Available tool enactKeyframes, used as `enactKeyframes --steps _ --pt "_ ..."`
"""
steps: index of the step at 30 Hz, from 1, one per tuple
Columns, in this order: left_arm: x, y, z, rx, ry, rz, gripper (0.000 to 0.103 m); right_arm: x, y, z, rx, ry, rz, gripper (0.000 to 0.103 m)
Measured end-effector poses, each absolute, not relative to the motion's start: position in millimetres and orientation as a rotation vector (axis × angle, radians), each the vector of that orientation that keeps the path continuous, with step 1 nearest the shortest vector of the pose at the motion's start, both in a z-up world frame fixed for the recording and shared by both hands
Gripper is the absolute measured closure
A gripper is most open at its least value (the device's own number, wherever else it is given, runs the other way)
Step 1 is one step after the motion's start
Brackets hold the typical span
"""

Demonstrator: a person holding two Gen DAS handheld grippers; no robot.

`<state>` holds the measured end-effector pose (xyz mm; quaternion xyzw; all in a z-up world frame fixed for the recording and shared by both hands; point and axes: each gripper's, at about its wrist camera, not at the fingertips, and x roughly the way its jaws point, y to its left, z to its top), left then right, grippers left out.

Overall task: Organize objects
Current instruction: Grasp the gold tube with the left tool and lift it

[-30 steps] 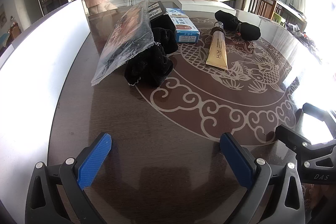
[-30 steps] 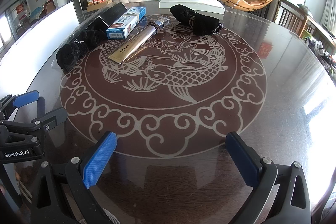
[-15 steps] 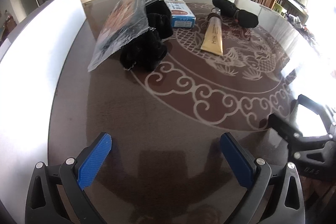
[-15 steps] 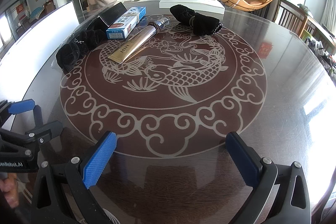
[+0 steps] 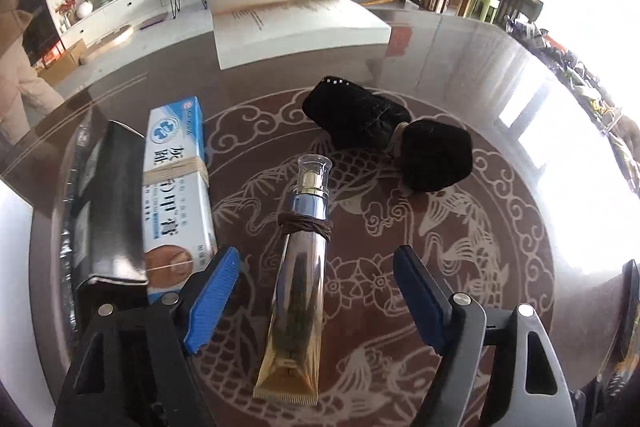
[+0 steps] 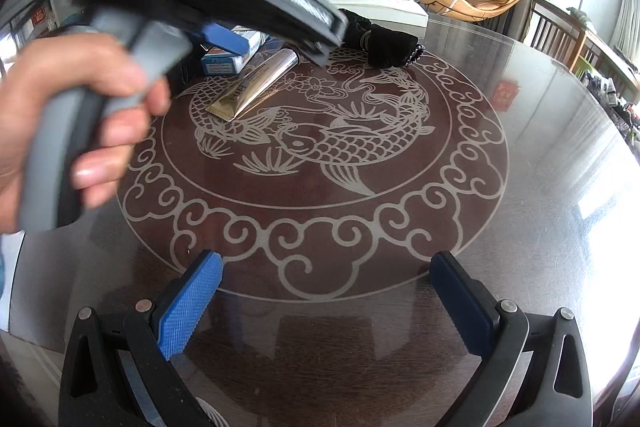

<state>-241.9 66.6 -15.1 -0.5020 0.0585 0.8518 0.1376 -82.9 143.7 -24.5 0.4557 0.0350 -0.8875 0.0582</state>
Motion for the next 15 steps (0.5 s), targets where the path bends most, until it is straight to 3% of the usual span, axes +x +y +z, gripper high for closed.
enactKeyframes --steps 2,4,6,7,15 --pt "-246.3 76.4 -19.1 -1.414 0.242 2.487 0.027 -83.0 143.7 -24.5 1.381 0.107 -2.689 0.000" --pt "-247.0 80.9 -20.8 -1.389 0.239 2.481 0.042 -83.0 143.7 -24.7 1.381 0.107 -2.689 0.000" --pt "-241.6 78.8 -19.4 -1.362 0.236 2.507 0.073 -83.1 143.7 -24.8 1.381 0.107 -2.689 0.000" --pt "-235.9 76.1 -18.3 -1.358 0.232 2.513 0.078 -83.3 143.8 -25.3 1.381 0.107 -2.689 0.000" --pt "-122.5 14.1 -19.3 -1.362 0.165 2.594 0.078 -82.6 144.0 -24.5 1.381 0.107 -2.689 0.000"
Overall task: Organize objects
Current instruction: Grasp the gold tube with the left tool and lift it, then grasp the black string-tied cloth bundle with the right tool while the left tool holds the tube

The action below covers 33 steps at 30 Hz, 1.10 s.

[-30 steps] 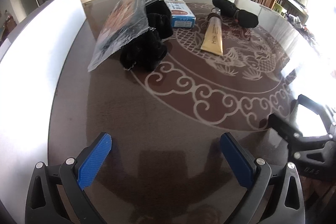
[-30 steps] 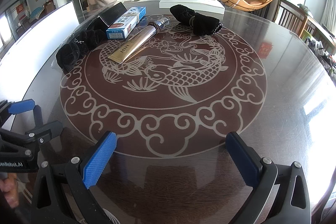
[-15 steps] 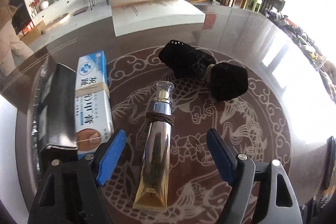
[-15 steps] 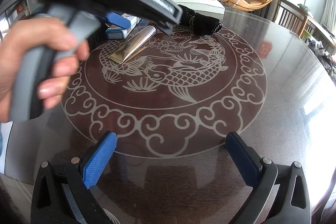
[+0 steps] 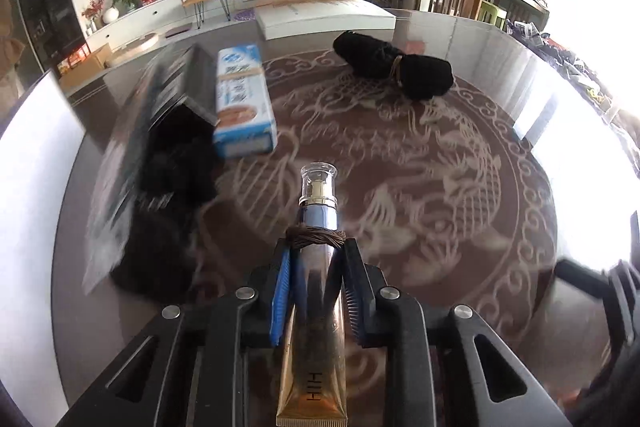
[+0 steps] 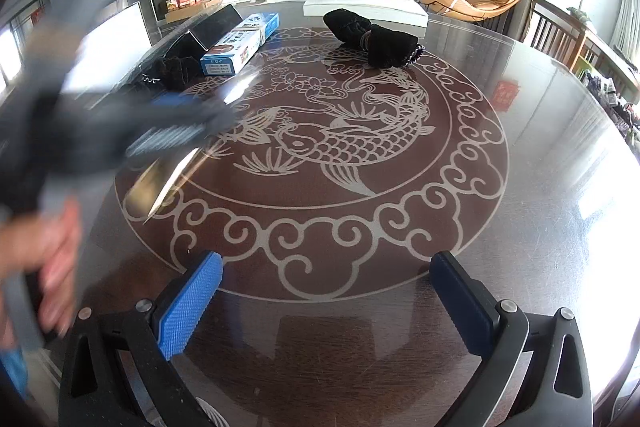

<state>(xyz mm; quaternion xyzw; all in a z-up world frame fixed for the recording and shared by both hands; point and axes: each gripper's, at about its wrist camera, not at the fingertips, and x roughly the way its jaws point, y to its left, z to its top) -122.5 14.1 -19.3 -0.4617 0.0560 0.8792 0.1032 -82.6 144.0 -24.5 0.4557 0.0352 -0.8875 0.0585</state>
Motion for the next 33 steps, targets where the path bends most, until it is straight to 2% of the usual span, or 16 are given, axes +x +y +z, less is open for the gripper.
enactKeyframes --steps 5,7,8,9,10,11,13,14,33 --pt "-59.2 -39.4 -21.4 -1.352 0.091 2.670 0.077 -82.7 144.0 -24.5 1.381 0.107 -2.689 0.000" --pt "-52.7 -52.8 -22.4 -1.347 0.094 2.692 0.072 -82.8 144.0 -24.5 1.381 0.107 -2.689 0.000" --pt "-53.9 -55.1 -23.0 -1.347 0.099 2.694 0.055 -82.8 144.0 -24.5 1.381 0.107 -2.689 0.000" --pt "-54.9 -57.2 -25.1 -1.359 0.102 2.697 0.029 -82.8 144.0 -24.5 1.381 0.107 -2.689 0.000" --pt "-57.4 -61.6 -29.5 -1.386 0.089 2.702 0.018 -82.8 144.0 -24.7 1.381 0.107 -2.689 0.000" --pt "-57.0 -64.3 -30.6 -1.397 0.071 2.701 0.011 -82.8 144.0 -24.6 1.381 0.107 -2.689 0.000" --pt "-60.7 -61.9 -31.7 -1.407 0.082 2.702 0.008 -82.8 144.0 -24.6 1.381 0.107 -2.689 0.000" --pt "-62.2 -59.1 -32.7 -1.418 0.092 2.697 0.001 -82.9 144.0 -24.6 1.381 0.107 -2.689 0.000" --pt "-62.2 -57.7 -34.2 -1.430 0.083 2.684 0.000 -83.4 144.1 -25.1 1.380 0.110 -2.689 0.000"
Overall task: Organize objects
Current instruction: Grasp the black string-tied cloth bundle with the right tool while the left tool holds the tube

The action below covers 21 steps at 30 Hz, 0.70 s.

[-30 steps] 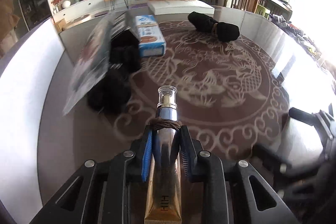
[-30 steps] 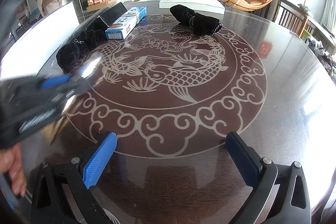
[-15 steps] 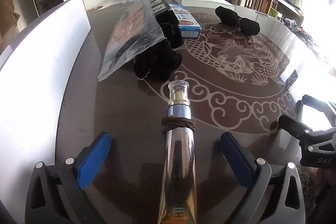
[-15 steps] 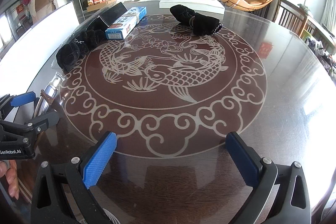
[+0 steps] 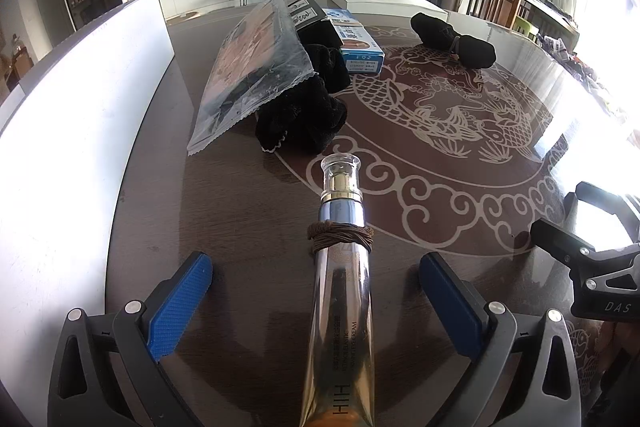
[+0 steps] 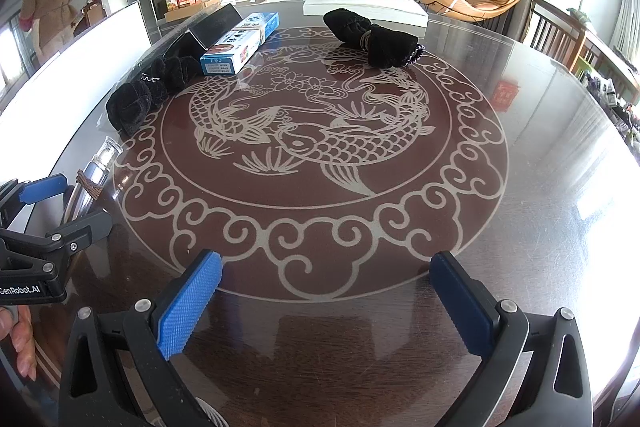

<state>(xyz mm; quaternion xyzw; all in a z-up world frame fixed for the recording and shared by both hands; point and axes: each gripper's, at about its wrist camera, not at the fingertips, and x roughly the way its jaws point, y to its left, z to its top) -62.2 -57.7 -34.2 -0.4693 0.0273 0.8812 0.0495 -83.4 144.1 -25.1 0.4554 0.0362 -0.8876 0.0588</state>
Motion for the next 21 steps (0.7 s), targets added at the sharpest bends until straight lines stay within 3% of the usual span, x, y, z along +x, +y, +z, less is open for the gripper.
enactKeyframes --steps 7,11,14,18,21 --pt "-62.2 -57.8 -34.3 -1.429 0.083 2.685 0.000 -108.7 149.9 -9.3 1.331 0.198 -2.653 0.000" --pt "-62.3 -57.6 -34.3 -1.429 0.083 2.684 0.000 -176.6 154.9 26.1 1.192 0.376 -2.691 0.000" --pt "-62.3 -57.9 -34.4 -1.429 0.083 2.684 0.000 -248.5 154.3 23.0 1.314 0.476 -2.596 0.000" --pt "-62.3 -58.0 -34.5 -1.429 0.083 2.684 0.000 -301.4 155.7 3.7 1.466 0.499 -2.522 0.000" --pt "-62.4 -57.9 -34.6 -1.429 0.083 2.684 0.000 -316.6 159.8 -5.2 1.494 0.403 -2.524 0.000"
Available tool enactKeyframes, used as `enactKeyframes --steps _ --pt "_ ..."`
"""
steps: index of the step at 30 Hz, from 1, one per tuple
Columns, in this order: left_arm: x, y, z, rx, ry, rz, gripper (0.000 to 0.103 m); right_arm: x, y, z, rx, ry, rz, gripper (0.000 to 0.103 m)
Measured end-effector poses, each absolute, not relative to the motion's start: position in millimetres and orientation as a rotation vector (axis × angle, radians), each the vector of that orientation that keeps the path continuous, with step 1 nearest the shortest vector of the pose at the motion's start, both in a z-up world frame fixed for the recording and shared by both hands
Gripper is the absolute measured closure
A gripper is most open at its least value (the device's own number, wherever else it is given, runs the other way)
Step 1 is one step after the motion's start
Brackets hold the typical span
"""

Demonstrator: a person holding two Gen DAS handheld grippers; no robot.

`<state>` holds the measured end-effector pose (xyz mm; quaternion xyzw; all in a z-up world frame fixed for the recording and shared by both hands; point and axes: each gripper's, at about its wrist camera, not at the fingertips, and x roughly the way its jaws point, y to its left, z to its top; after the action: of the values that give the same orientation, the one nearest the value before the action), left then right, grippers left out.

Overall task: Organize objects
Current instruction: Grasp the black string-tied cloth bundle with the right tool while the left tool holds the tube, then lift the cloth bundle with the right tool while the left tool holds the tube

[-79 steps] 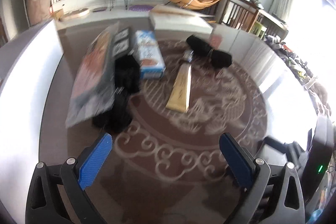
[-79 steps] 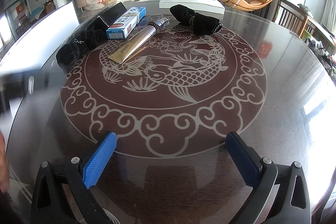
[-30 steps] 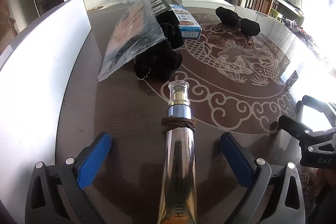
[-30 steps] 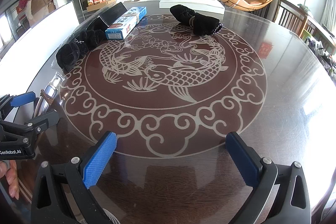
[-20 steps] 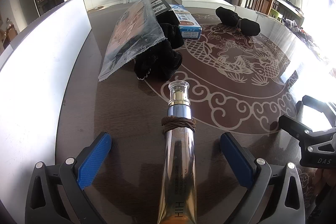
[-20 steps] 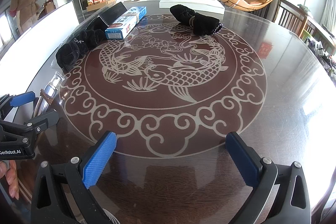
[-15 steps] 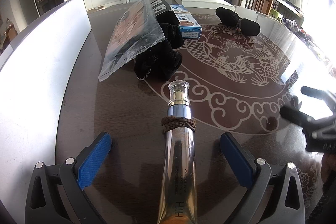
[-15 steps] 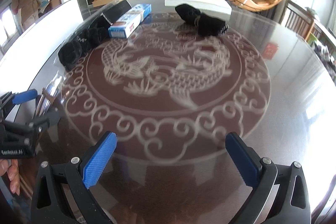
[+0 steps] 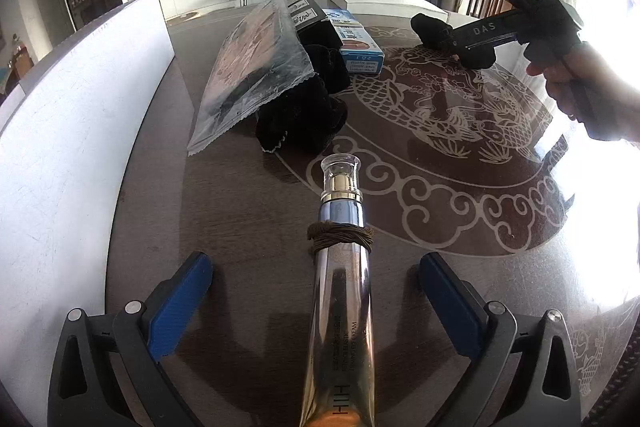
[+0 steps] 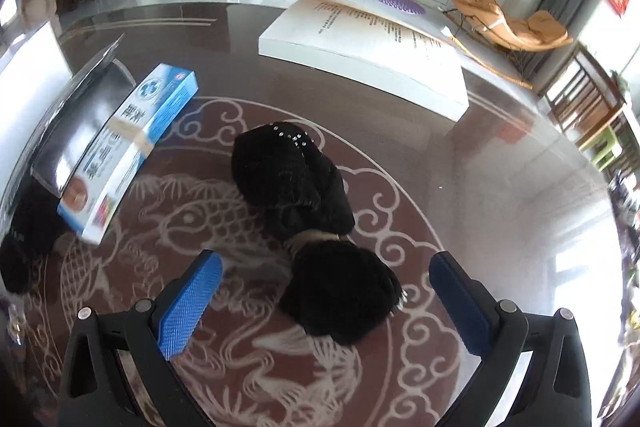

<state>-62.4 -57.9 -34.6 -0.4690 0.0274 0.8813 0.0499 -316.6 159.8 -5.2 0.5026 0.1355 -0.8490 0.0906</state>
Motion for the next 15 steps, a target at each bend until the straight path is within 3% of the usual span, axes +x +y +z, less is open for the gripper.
enactKeyframes --steps 1,4,5,6,15 --pt "-62.4 -57.9 -34.7 -1.428 0.083 2.684 0.000 -319.4 162.1 -9.5 1.511 0.352 -2.520 0.001" --pt "-62.5 -57.9 -34.7 -1.428 0.083 2.684 0.000 -319.1 167.3 -15.6 1.499 0.200 -2.496 0.033" --pt "-61.8 -57.5 -34.2 -1.428 0.083 2.685 0.000 -314.7 168.1 -14.1 1.480 0.203 -2.522 0.052" --pt "-61.6 -57.3 -33.8 -1.428 0.083 2.685 0.000 -310.4 167.5 -13.2 1.465 0.199 -2.526 0.060" --pt "-61.4 -57.0 -33.8 -1.427 0.083 2.685 0.000 -189.4 157.6 -15.9 1.373 0.205 -2.595 0.060"
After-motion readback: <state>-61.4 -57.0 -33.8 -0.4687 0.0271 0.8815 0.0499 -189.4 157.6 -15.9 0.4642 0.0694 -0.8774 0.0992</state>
